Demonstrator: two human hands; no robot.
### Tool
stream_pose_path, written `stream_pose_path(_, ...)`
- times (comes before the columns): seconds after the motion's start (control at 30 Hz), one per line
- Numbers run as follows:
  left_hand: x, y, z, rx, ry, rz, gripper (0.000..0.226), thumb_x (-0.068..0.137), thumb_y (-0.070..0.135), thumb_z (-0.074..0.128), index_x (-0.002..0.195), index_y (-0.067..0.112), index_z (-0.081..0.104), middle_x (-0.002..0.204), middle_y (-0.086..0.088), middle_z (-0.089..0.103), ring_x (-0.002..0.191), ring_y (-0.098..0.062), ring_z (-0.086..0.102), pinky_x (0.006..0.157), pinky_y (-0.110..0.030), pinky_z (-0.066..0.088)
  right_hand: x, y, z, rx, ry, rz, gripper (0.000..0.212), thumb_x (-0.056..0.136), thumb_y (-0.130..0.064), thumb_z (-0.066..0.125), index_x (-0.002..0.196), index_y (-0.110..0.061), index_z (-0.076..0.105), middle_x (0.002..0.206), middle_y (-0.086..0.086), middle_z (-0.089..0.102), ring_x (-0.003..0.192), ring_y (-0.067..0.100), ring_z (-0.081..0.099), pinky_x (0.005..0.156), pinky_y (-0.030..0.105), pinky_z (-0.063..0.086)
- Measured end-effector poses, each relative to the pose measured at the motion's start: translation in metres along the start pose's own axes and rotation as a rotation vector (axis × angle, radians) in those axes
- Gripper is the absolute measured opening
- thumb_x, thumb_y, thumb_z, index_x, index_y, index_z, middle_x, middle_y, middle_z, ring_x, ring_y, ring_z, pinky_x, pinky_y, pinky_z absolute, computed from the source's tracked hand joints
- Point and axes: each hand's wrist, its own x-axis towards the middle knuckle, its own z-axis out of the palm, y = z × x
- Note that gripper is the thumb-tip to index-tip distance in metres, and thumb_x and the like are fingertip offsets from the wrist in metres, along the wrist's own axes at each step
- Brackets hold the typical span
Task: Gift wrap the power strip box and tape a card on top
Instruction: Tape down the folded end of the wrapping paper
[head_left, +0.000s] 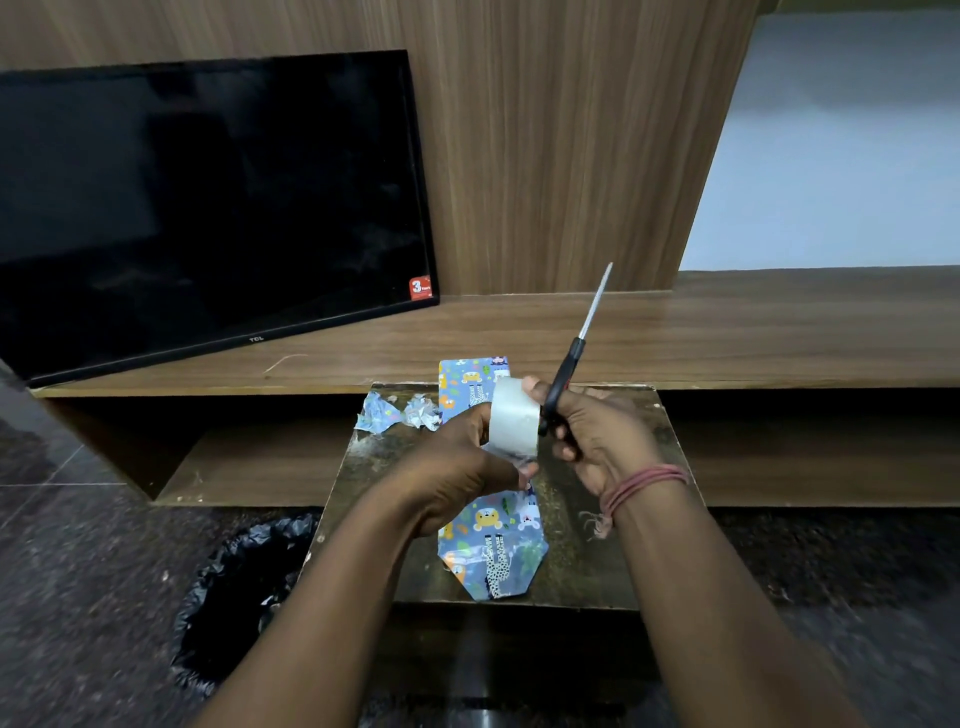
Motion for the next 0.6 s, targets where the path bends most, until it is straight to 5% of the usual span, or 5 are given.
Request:
stream_pose_path(0.27,-0.0001,0.0001,-0.0034,0.219,0.146,0.006,0.066,0.074,-0.016,0.075,0.121,0.028,0.060,0.122,-0.002,0.059,0.107,-0.036,0.071,0.093,-0.046,0.059,0.0022,-0.0021,0.0052,0.284,0.188,-0.054,0.024,0.082,0.003,0.075,0.068,-0.007,0.059,0.049,0.003,0.051,0.033,0.006,0.038,0.035,0.017,0.033)
stream_pose_path(0.37,0.0001,0.0023,-0.0007,0.126,0.128,-0.011,0.066,0.077,-0.022,0.073,0.127,0.017,0.056,0.124,-0.012,0.061,0.099,-0.034,0.074,0.082,-0.038,0.062,0.0016,-0.0045,0.0053,0.336,0.180,-0.057,0.022,0.084,0.003,0.074,0.070,-0.006,0.059,0.046,0.001,0.049,0.032,0.005,0.037,0.035,0.016,0.034)
stream_pose_path(0.5,0.0022,0.0032,0.0006,0.008,0.148,-0.009,0.067,0.081,-0.028,0.061,0.137,0.006,0.048,0.120,-0.023,0.066,0.092,-0.036,0.075,0.086,-0.044,0.062,0.0051,-0.0039,0.0073,0.366,0.189,-0.085,0.012,0.083,0.000,0.075,0.082,-0.003,0.064,0.053,0.004,0.051,0.035,0.005,0.038,0.036,0.018,0.036)
stream_pose_path(0.6,0.0018,0.0047,0.0034,-0.088,0.139,0.015,0.051,0.082,-0.027,0.061,0.122,0.004,0.054,0.105,-0.029,0.072,0.077,-0.030,0.073,0.065,-0.033,0.061,0.0055,-0.0035,0.0076,0.364,0.194,-0.113,0.014,0.083,-0.001,0.076,0.092,0.000,0.066,0.057,0.004,0.053,0.036,0.005,0.041,0.037,0.019,0.038)
